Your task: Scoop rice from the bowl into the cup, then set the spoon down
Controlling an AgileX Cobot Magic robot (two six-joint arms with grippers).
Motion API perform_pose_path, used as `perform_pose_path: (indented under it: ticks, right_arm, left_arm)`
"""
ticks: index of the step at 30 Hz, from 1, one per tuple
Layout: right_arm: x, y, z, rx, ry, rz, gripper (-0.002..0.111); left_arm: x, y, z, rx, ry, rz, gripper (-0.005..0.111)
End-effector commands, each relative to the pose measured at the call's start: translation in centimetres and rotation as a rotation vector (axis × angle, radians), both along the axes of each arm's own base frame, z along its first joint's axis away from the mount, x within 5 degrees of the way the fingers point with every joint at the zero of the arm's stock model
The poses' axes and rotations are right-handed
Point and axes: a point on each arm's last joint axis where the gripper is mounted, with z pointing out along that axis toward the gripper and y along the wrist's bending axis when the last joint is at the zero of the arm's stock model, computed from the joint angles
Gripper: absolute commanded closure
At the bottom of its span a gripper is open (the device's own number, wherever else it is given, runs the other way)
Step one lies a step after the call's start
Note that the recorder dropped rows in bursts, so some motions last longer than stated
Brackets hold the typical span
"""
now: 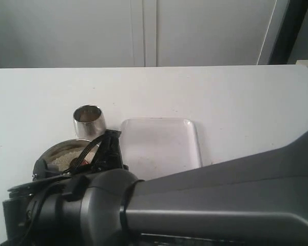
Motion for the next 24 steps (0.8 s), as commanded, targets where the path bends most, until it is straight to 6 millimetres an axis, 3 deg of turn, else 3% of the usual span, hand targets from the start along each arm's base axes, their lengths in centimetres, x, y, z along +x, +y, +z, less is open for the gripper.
perform_pose_path:
  ticks: [1, 7, 16, 24]
  right_arm:
    - [0.2, 0.3, 0.6, 0.032, 0.033, -0.009, 0.108]
    - [0.6, 0.7, 1.4, 0.087, 0.06, -0.037, 0.108]
    - [2.2, 0.2, 2.0, 0.272, 0.307, -0.158, 0.108]
    - [3.6, -0.6, 4.2, 0.446, 0.412, -0.207, 0.108]
  left_arm:
    - [0.0, 0.0, 0.2, -0.01, 0.0, -0.006, 0.092]
    - [0.0, 0.0, 0.2, -0.01, 0.0, -0.006, 0.092]
    - [0.0, 0.0, 0.2, -0.01, 0.0, -0.006, 0.092]
    - [0.0, 0.0, 0.2, -0.01, 0.0, -0.006, 0.092]
